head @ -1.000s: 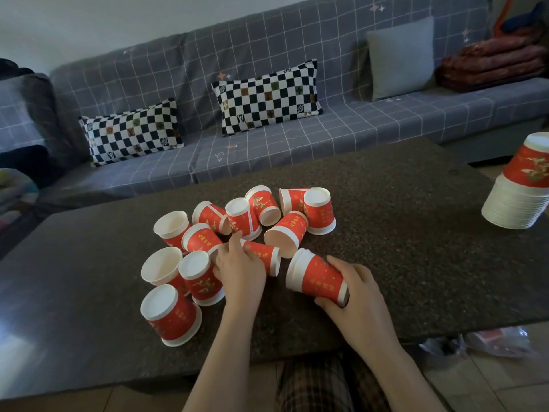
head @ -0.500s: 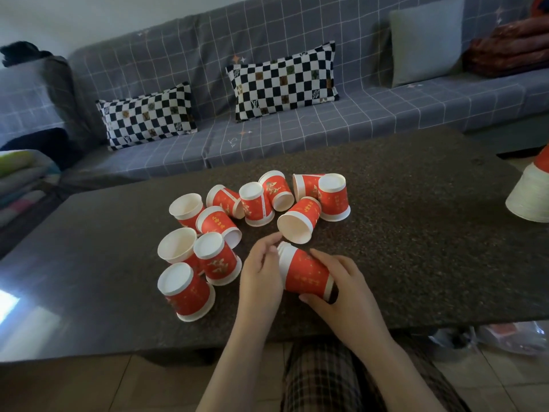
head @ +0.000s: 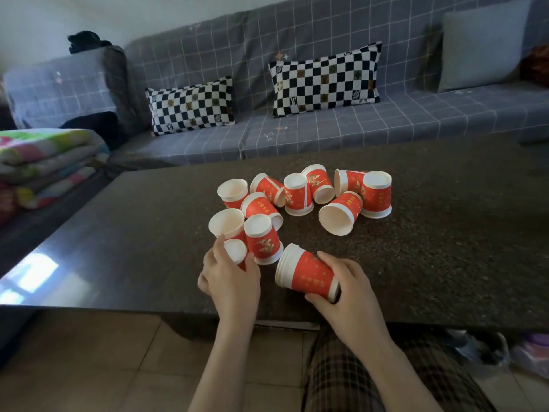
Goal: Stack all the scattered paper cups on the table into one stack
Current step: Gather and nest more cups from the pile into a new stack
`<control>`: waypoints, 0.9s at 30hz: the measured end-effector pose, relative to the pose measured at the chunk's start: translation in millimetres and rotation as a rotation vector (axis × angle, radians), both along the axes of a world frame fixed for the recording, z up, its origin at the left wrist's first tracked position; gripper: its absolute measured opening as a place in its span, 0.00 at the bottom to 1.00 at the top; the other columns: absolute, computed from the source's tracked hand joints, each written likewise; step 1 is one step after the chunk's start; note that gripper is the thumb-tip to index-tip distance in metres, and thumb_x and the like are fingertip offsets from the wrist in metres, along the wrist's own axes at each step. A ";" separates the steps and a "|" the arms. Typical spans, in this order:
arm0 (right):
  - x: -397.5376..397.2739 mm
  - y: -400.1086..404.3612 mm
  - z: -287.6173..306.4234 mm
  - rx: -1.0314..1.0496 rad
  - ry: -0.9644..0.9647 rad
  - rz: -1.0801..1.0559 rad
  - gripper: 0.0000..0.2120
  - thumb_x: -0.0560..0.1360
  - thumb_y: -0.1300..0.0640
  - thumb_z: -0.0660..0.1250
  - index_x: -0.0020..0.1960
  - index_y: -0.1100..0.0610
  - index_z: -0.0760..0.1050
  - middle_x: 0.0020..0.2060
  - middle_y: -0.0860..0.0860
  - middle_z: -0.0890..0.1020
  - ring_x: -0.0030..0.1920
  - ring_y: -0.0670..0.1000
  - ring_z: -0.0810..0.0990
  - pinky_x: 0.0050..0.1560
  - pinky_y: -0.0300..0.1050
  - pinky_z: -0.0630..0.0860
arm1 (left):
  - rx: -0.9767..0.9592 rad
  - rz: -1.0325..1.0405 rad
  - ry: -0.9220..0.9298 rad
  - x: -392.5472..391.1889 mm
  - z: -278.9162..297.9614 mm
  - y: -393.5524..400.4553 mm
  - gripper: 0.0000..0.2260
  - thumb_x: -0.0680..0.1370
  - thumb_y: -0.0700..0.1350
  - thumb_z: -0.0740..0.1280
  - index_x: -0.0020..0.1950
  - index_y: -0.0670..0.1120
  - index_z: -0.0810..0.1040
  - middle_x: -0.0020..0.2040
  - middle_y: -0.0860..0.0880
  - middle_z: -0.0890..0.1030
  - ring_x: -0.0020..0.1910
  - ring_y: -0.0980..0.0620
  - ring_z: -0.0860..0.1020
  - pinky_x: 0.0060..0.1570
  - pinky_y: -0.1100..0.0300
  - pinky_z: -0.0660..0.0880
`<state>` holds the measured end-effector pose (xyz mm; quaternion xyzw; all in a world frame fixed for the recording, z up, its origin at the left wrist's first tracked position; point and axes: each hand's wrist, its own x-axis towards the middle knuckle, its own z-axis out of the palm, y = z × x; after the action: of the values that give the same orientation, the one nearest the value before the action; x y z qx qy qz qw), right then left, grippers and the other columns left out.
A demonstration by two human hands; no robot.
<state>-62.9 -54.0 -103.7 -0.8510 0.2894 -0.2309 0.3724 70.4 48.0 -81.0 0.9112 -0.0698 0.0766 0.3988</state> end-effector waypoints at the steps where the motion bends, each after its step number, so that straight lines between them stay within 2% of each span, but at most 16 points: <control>1: -1.7 0.1 -0.3 -0.013 -0.006 -0.018 0.36 0.67 0.50 0.74 0.70 0.44 0.62 0.63 0.47 0.68 0.63 0.48 0.67 0.63 0.44 0.67 | -0.013 -0.007 0.000 -0.9 -2.8 1.2 0.28 0.74 0.46 0.68 0.72 0.52 0.60 0.71 0.45 0.65 0.70 0.42 0.61 0.70 0.42 0.57; 3: -8.5 -3.7 -0.2 -0.031 -0.017 -0.065 0.36 0.66 0.51 0.75 0.70 0.45 0.63 0.62 0.49 0.69 0.62 0.49 0.69 0.62 0.45 0.68 | -0.014 -0.082 -0.055 -5.6 -6.4 2.6 0.32 0.73 0.45 0.70 0.73 0.53 0.57 0.72 0.47 0.65 0.71 0.45 0.61 0.71 0.45 0.54; 7: -29.8 -19.7 1.9 -0.029 0.008 -0.157 0.36 0.65 0.53 0.76 0.70 0.45 0.64 0.63 0.52 0.70 0.61 0.52 0.70 0.62 0.48 0.68 | 0.021 -0.446 -0.170 -20.7 -8.7 0.0 0.39 0.71 0.44 0.72 0.75 0.54 0.53 0.73 0.52 0.64 0.73 0.52 0.59 0.71 0.53 0.46; 10: -39.5 -22.8 3.6 -0.033 0.056 -0.144 0.36 0.66 0.53 0.75 0.70 0.44 0.64 0.63 0.51 0.69 0.62 0.52 0.70 0.61 0.48 0.68 | 0.171 -0.574 -0.251 -24.3 -18.6 -2.8 0.38 0.69 0.54 0.72 0.74 0.57 0.56 0.77 0.54 0.54 0.75 0.52 0.51 0.71 0.52 0.43; 12: -42.6 -20.2 3.4 -0.054 0.102 -0.114 0.36 0.66 0.51 0.74 0.70 0.43 0.62 0.64 0.50 0.68 0.63 0.50 0.68 0.62 0.47 0.67 | 0.182 -0.609 -0.189 -25.5 -25.3 -3.5 0.33 0.70 0.58 0.70 0.72 0.60 0.60 0.77 0.53 0.49 0.75 0.51 0.46 0.72 0.48 0.45; 14: -44.0 -18.5 2.5 -0.059 0.124 -0.102 0.36 0.67 0.51 0.74 0.71 0.43 0.61 0.65 0.50 0.67 0.63 0.50 0.67 0.63 0.46 0.66 | 0.067 -0.651 -0.088 -26.3 -27.8 -2.4 0.25 0.74 0.55 0.67 0.70 0.60 0.64 0.77 0.52 0.50 0.75 0.50 0.47 0.70 0.49 0.54; 16: -45.2 -18.5 2.7 -0.057 0.120 -0.103 0.36 0.67 0.51 0.74 0.70 0.42 0.61 0.65 0.50 0.67 0.63 0.50 0.67 0.63 0.47 0.66 | -0.060 -0.640 -0.025 -27.6 -25.6 -2.4 0.17 0.77 0.49 0.64 0.66 0.58 0.69 0.75 0.51 0.58 0.73 0.50 0.56 0.65 0.57 0.62; 18: -45.2 -19.1 3.1 -0.058 0.114 -0.097 0.36 0.67 0.52 0.74 0.70 0.42 0.61 0.65 0.50 0.67 0.63 0.50 0.66 0.63 0.47 0.65 | -0.186 -0.584 0.088 -29.1 -19.1 -4.4 0.12 0.80 0.44 0.59 0.61 0.57 0.74 0.69 0.51 0.67 0.66 0.55 0.65 0.59 0.63 0.67; 20: -43.8 -19.7 3.6 -0.066 0.112 -0.079 0.36 0.67 0.52 0.74 0.70 0.42 0.61 0.65 0.49 0.66 0.64 0.49 0.65 0.64 0.46 0.64 | -0.347 -0.544 0.249 -31.2 -11.6 -8.1 0.13 0.81 0.42 0.56 0.55 0.58 0.77 0.64 0.53 0.72 0.61 0.58 0.69 0.58 0.62 0.70; 23: -38.2 -18.9 5.4 -0.063 0.074 -0.044 0.36 0.67 0.52 0.74 0.70 0.42 0.61 0.64 0.47 0.66 0.64 0.48 0.65 0.62 0.42 0.64 | -0.529 -0.555 0.382 -32.2 -4.5 -14.5 0.16 0.81 0.42 0.56 0.50 0.59 0.80 0.60 0.55 0.76 0.59 0.56 0.74 0.60 0.53 0.74; 27: -26.9 -17.6 7.5 -0.079 0.038 -0.002 0.35 0.67 0.51 0.74 0.70 0.43 0.62 0.64 0.47 0.67 0.64 0.47 0.65 0.60 0.39 0.62 | -0.511 -0.664 0.439 -43.1 7.8 -26.7 0.14 0.81 0.45 0.55 0.56 0.58 0.78 0.57 0.60 0.73 0.62 0.55 0.71 0.63 0.50 0.71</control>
<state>-89.7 -71.6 -96.2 -0.8690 0.2879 -0.2265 0.3327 27.3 21.3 -73.2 0.7070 -0.2503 -0.2346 0.6184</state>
